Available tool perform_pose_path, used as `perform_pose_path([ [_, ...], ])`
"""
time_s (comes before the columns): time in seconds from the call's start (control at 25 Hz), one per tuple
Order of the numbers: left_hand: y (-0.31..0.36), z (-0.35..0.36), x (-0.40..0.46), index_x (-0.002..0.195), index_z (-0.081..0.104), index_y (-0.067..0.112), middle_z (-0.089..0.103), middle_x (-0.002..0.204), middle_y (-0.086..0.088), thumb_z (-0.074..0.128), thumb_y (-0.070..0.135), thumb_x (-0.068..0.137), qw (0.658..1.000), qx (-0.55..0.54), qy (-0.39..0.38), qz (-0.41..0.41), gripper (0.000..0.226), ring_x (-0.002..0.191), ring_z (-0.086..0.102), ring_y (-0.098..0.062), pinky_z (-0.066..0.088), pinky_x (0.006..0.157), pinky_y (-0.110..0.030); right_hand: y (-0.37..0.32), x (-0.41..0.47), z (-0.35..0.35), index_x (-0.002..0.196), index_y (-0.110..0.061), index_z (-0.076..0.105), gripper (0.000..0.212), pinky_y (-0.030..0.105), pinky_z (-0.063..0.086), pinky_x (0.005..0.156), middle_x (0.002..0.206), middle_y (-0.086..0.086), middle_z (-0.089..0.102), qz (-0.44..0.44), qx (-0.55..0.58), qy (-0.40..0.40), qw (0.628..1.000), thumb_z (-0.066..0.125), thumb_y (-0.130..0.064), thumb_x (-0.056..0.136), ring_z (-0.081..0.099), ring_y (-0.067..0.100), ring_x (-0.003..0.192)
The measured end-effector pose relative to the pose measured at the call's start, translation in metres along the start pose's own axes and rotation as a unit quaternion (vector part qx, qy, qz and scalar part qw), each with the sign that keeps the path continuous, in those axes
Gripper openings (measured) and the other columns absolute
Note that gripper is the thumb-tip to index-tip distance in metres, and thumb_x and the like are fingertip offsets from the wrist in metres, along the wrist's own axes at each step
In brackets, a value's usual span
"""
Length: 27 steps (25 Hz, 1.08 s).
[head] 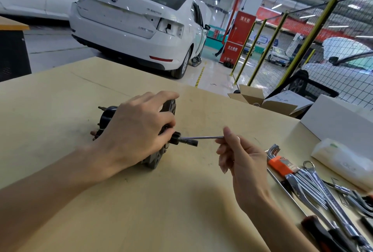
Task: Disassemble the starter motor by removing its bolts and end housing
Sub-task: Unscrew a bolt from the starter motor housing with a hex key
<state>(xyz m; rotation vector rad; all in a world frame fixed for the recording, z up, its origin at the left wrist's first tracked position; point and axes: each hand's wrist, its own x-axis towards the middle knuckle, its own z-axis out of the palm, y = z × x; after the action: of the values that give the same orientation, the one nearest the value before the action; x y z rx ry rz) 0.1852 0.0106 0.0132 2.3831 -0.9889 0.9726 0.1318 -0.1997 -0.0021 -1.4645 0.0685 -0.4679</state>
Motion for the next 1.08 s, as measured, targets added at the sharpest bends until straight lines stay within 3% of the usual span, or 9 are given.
perform_pose_path([
  [0.16,-0.001,-0.004,0.000,0.078,0.076,0.013,0.066,0.127,-0.011,0.086,0.022,0.073,0.999,0.028,0.023,0.036,0.015,0.087,0.067,-0.031,0.051,0.081,-0.042,0.002,0.000,0.000,0.062,-0.013,0.072,0.033,0.018,0.033,0.038,0.053,0.002,0.053,-0.006,0.007,0.056,0.998,0.067,-0.034,0.086,0.042,0.010,0.040],
  [0.28,0.001,-0.003,0.000,0.081,0.076,0.012,0.065,0.127,-0.012,0.081,0.024,0.083,0.993,0.038,0.053,0.102,0.013,0.105,0.062,-0.033,0.044,0.092,-0.044,0.001,0.005,-0.005,0.059,-0.017,0.069,0.037,0.015,0.031,0.038,0.050,-0.005,0.049,0.008,0.021,0.134,0.991,0.065,-0.032,0.092,0.040,0.006,0.040],
  [0.36,0.006,0.000,0.000,0.084,0.074,0.013,0.065,0.126,-0.010,0.078,0.034,0.084,0.995,0.042,0.048,0.081,0.021,0.110,0.059,-0.030,0.041,0.095,-0.043,0.000,0.008,-0.009,0.062,-0.015,0.067,0.035,0.015,0.031,0.038,0.049,-0.006,0.048,0.010,0.026,0.154,0.988,0.064,-0.031,0.094,0.039,0.006,0.039],
  [0.48,0.013,0.006,-0.003,0.082,0.075,0.010,0.070,0.115,-0.008,0.087,0.031,0.069,0.995,0.095,0.024,0.027,0.027,0.103,0.063,-0.032,0.046,0.090,-0.045,0.000,0.009,-0.011,0.065,-0.013,0.066,0.034,0.015,0.032,0.038,0.049,-0.007,0.047,0.011,0.022,0.153,0.988,0.063,-0.030,0.094,0.039,0.005,0.040],
  [0.64,0.016,0.006,-0.003,0.080,0.077,0.011,0.073,0.089,0.000,0.088,0.007,0.068,0.983,0.155,0.046,0.081,0.017,0.088,0.065,-0.028,0.042,0.084,-0.040,0.002,0.007,-0.006,0.057,-0.017,0.066,0.039,0.014,0.032,0.038,0.049,-0.006,0.047,0.023,0.027,0.141,0.989,0.064,-0.030,0.094,0.039,0.004,0.041],
  [0.72,0.021,0.005,-0.002,0.083,0.076,0.010,0.071,0.086,-0.002,0.087,0.008,0.074,0.982,0.148,0.061,0.104,0.014,0.082,0.064,-0.028,0.044,0.080,-0.040,0.002,0.008,-0.004,0.055,-0.017,0.067,0.041,0.014,0.033,0.038,0.048,-0.007,0.047,0.031,0.033,0.145,0.988,0.064,-0.029,0.094,0.039,0.003,0.040],
  [0.8,0.027,0.007,-0.003,0.086,0.075,0.012,0.070,0.088,-0.004,0.077,0.008,0.083,0.975,0.098,0.065,0.189,0.005,0.079,0.063,-0.026,0.048,0.075,-0.039,0.003,0.009,-0.003,0.059,-0.016,0.065,0.038,0.014,0.033,0.038,0.047,-0.008,0.046,0.028,0.031,0.158,0.987,0.063,-0.030,0.095,0.039,0.004,0.039],
  [0.96,0.037,0.021,-0.012,0.086,0.073,0.023,0.065,0.082,0.007,0.056,0.014,0.093,0.935,0.068,-0.046,0.346,0.020,0.077,0.060,-0.016,0.052,0.073,-0.031,0.005,0.010,-0.007,0.068,-0.012,0.063,0.035,0.015,0.031,0.039,0.045,-0.010,0.043,0.012,0.003,0.172,0.985,0.059,-0.033,0.096,0.038,0.005,0.038],
  [1.08,0.034,0.034,-0.016,0.083,0.073,0.028,0.065,0.080,0.012,0.075,0.014,0.080,0.915,0.098,-0.118,0.373,0.014,0.076,0.060,-0.012,0.053,0.074,-0.028,0.006,0.012,-0.009,0.069,-0.011,0.063,0.036,0.015,0.031,0.039,0.046,-0.009,0.043,0.002,-0.012,0.163,0.987,0.059,-0.033,0.096,0.038,0.006,0.039],
])
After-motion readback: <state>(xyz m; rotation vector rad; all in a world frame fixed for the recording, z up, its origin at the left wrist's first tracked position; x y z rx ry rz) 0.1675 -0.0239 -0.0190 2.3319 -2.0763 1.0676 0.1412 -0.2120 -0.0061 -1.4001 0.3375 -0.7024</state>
